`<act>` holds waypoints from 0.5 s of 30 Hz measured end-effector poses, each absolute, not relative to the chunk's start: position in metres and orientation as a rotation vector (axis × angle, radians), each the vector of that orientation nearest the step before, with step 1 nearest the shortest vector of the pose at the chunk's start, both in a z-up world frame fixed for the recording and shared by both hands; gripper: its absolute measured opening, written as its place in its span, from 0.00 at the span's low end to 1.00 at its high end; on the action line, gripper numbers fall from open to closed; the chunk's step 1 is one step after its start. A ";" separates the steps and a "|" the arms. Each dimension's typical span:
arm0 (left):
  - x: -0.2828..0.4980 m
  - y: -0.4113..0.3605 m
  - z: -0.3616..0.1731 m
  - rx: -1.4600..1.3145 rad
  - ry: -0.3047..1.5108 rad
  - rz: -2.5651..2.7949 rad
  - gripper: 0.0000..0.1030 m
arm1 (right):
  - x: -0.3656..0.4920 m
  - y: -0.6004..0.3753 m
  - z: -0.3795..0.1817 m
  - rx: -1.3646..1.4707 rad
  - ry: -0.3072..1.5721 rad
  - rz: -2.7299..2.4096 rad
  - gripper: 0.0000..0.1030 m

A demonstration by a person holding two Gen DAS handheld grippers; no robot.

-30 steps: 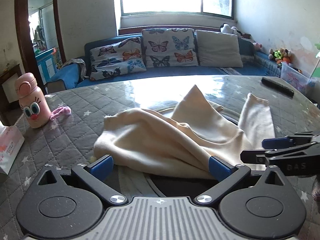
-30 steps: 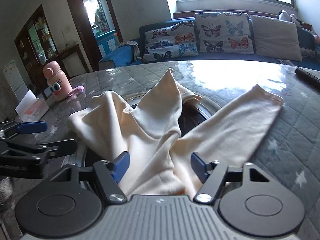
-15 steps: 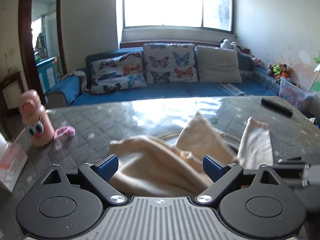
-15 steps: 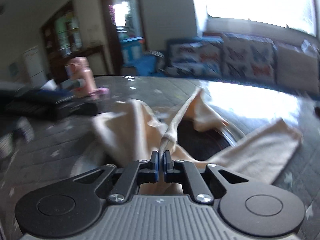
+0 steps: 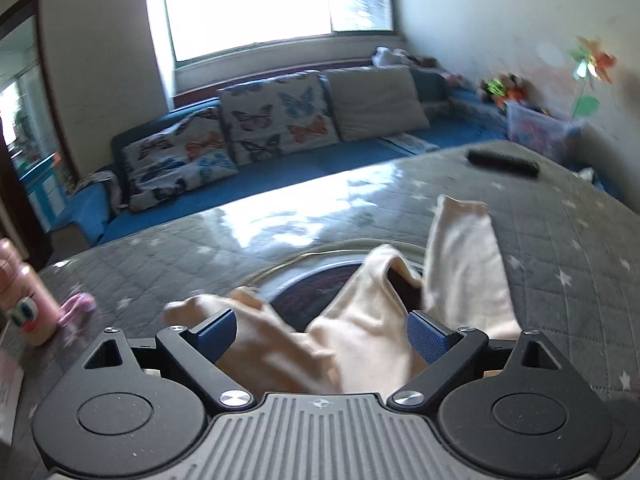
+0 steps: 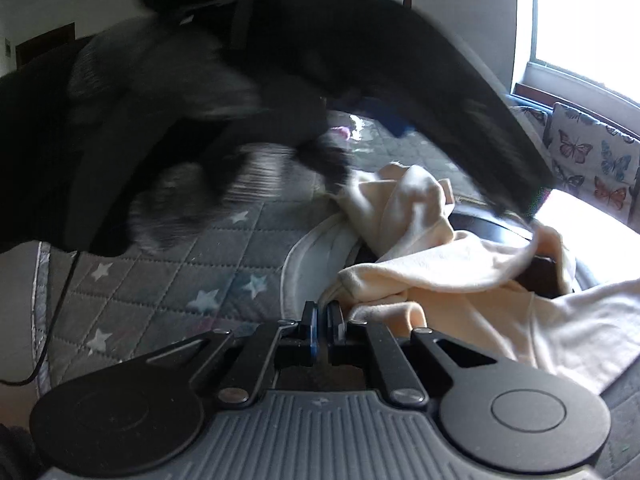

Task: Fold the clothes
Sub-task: 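Grasp the shirt fabric with the right gripper and lift it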

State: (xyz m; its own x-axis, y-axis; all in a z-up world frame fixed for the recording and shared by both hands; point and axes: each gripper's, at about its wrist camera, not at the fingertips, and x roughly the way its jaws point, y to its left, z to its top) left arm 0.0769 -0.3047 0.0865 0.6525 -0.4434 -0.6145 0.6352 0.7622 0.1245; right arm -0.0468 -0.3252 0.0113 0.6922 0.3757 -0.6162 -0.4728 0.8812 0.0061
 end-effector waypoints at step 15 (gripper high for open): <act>0.119 -0.368 0.046 0.353 0.705 -0.704 0.68 | -0.045 -0.317 -0.003 -0.140 0.673 0.498 0.04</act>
State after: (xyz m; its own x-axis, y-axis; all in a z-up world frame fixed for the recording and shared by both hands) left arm 0.1188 -0.3678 0.0459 0.5482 -0.4666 -0.6940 0.6930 0.7180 0.0647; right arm -0.0447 -0.3173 -0.0027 0.6703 0.3957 -0.6278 -0.4842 0.8743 0.0342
